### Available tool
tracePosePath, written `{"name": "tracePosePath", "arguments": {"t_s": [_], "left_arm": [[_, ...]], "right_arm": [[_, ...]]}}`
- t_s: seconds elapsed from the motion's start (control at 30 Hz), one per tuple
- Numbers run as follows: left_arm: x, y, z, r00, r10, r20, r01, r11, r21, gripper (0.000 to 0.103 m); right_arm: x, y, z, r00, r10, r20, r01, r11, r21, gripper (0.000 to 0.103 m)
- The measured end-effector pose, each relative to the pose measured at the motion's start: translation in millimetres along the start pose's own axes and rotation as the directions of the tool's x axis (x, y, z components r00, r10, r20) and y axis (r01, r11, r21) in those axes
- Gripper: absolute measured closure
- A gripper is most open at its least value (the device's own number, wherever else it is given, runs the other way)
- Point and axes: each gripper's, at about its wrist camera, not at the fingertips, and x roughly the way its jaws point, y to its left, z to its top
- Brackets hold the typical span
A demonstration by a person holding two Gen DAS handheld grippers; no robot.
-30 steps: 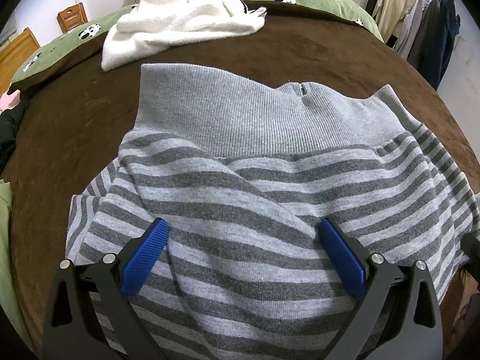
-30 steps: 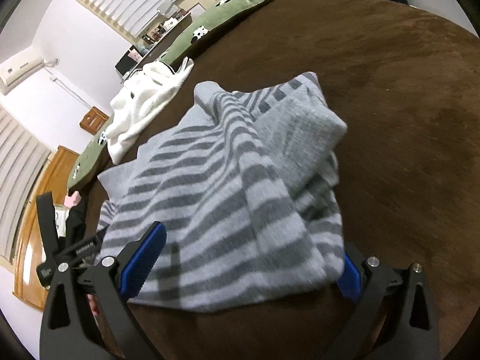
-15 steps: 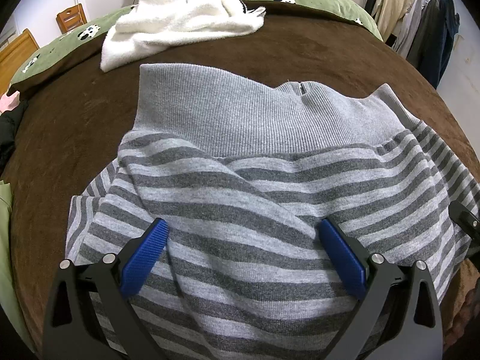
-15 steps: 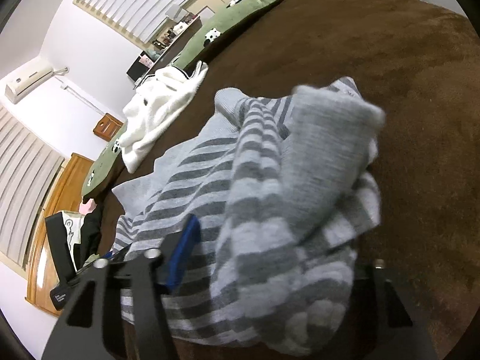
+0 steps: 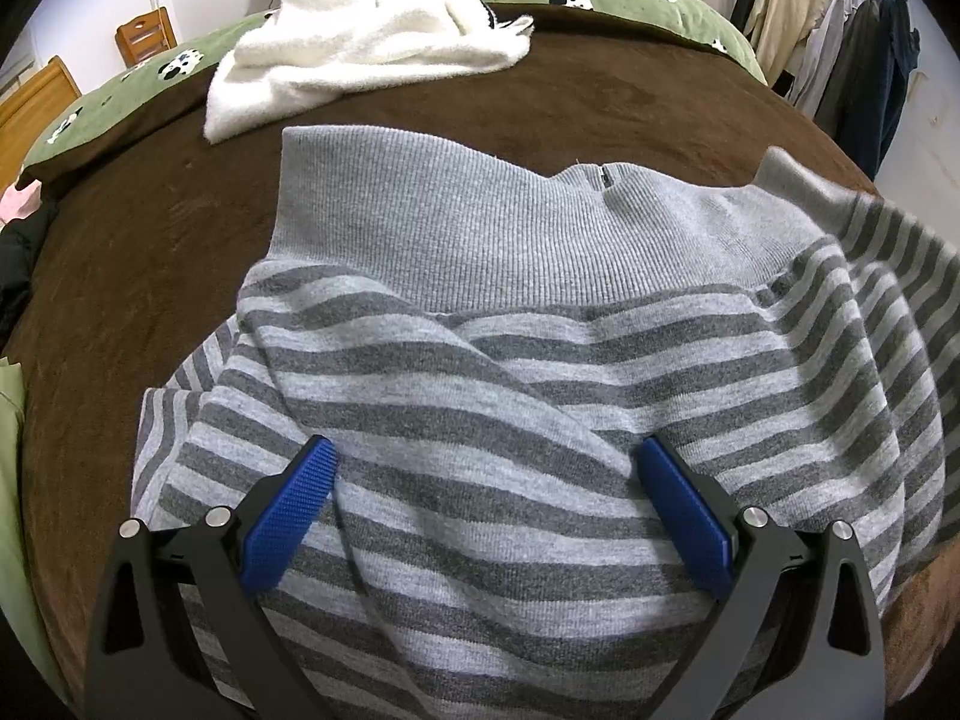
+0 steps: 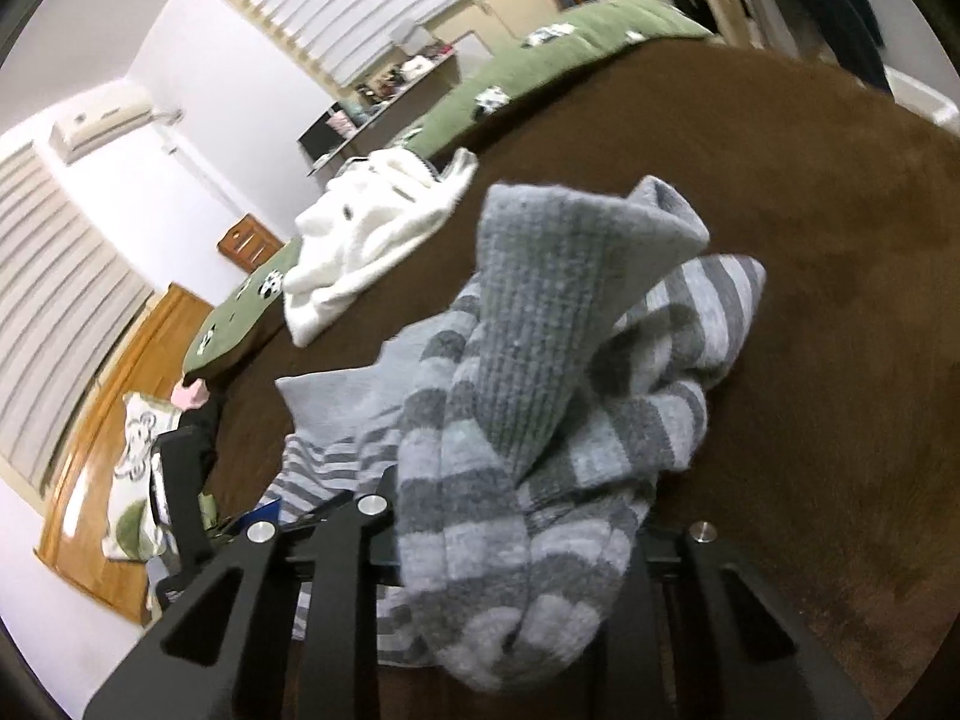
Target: Fold large clothes
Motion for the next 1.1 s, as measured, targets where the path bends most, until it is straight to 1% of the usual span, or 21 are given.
{"name": "tracePosePath", "arguments": {"t_s": [0.13, 0.37, 0.57, 0.67, 0.83, 1.0, 1.1], "left_arm": [[-6.0, 3.4, -1.9, 1.000, -0.005, -0.008, 0.005, 1.000, -0.016, 0.006], [-22.9, 11.3, -16.3, 1.000, -0.024, -0.014, 0.024, 0.999, -0.036, 0.006], [-20.7, 10.1, -26.4, 1.000, -0.001, 0.000, 0.001, 0.999, -0.034, 0.006], [-17.9, 12.6, -27.1, 1.000, -0.007, 0.006, 0.007, 0.999, -0.046, 0.006], [-17.5, 13.7, -28.5, 1.000, -0.004, 0.019, 0.005, 0.999, -0.046, 0.006], [-19.2, 15.5, -29.8, 1.000, -0.011, 0.026, 0.013, 0.998, -0.053, 0.006], [-22.9, 19.9, -33.1, 0.998, -0.025, 0.051, 0.028, 0.997, -0.073, 0.007]], "right_arm": [[-2.1, 17.5, 5.2, 1.000, -0.015, -0.001, 0.015, 0.999, -0.043, 0.077], [2.2, 21.9, 6.8, 1.000, -0.025, -0.008, 0.024, 0.999, -0.047, 0.077], [-2.6, 23.6, 9.8, 1.000, 0.031, 0.003, -0.031, 0.999, -0.015, 0.080], [-6.0, 37.3, 12.3, 0.997, 0.073, 0.004, -0.073, 0.997, -0.032, 0.080], [-6.3, 68.1, 15.6, 0.993, 0.117, -0.008, -0.117, 0.990, -0.077, 0.081], [-2.1, 99.7, 15.9, 0.992, 0.124, -0.022, -0.126, 0.984, -0.126, 0.081], [3.2, 117.8, 16.5, 0.995, 0.091, -0.036, -0.095, 0.982, -0.160, 0.081]]}}
